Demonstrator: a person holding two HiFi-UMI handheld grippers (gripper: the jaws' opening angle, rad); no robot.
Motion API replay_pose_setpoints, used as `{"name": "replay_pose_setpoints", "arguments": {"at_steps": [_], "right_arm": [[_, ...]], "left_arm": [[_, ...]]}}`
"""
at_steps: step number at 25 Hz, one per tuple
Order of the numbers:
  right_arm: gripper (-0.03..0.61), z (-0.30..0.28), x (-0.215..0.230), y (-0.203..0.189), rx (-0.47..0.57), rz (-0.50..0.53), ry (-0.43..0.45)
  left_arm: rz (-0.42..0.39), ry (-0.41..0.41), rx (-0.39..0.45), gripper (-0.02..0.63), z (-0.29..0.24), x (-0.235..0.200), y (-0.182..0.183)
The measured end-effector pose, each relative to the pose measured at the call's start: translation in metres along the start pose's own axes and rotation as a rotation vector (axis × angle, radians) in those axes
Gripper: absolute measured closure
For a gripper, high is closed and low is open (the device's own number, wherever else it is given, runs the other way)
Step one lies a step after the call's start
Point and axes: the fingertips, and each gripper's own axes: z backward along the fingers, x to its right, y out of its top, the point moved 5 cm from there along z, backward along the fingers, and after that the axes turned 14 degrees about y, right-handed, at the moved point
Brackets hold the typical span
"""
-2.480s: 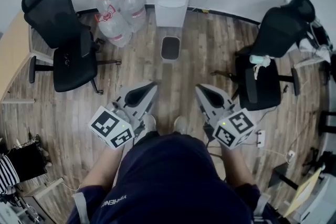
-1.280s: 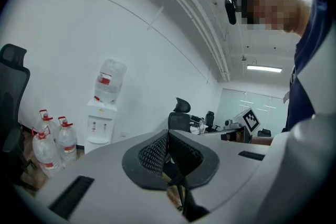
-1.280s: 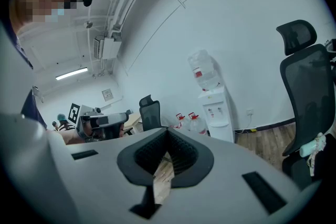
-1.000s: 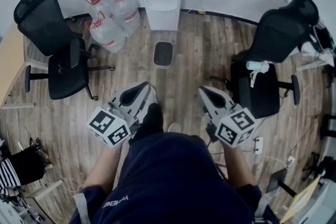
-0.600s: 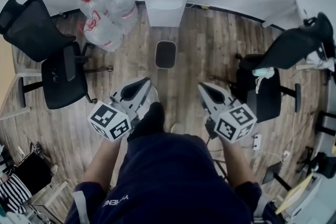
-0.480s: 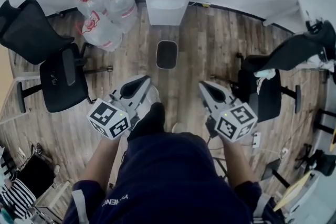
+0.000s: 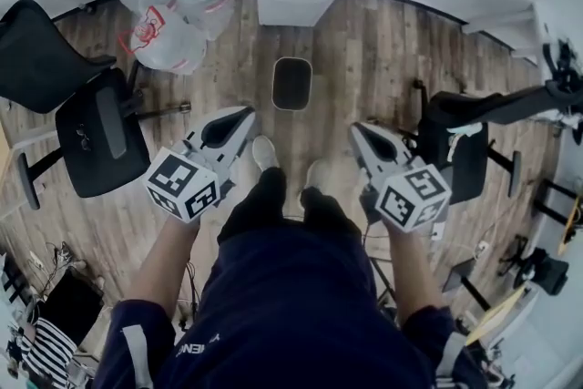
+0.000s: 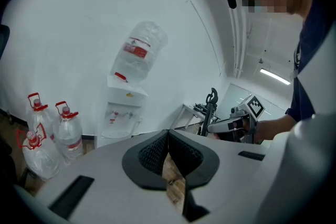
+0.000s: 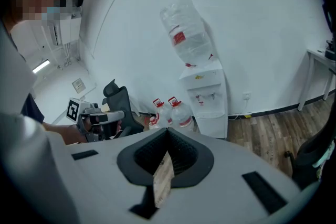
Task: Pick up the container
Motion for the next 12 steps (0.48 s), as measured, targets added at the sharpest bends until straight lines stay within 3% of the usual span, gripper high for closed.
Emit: {"name": "replay_pose_setpoints", "arguments": {"at_steps": [7, 12], "right_arm": [[0.563, -0.051, 0.052, -0.001, -0.074, -0.034, 0.001], [0.563, -0.096, 0.107, -0.024, -0.135, -0.039, 0.009]], "left_arm": [[0.019, 0.045, -0.067, 0.588, -0.044, -0.036, -0.024], [0.034, 0.104, -0.12, 0.588, -0.086, -0.057, -0.068]]}}
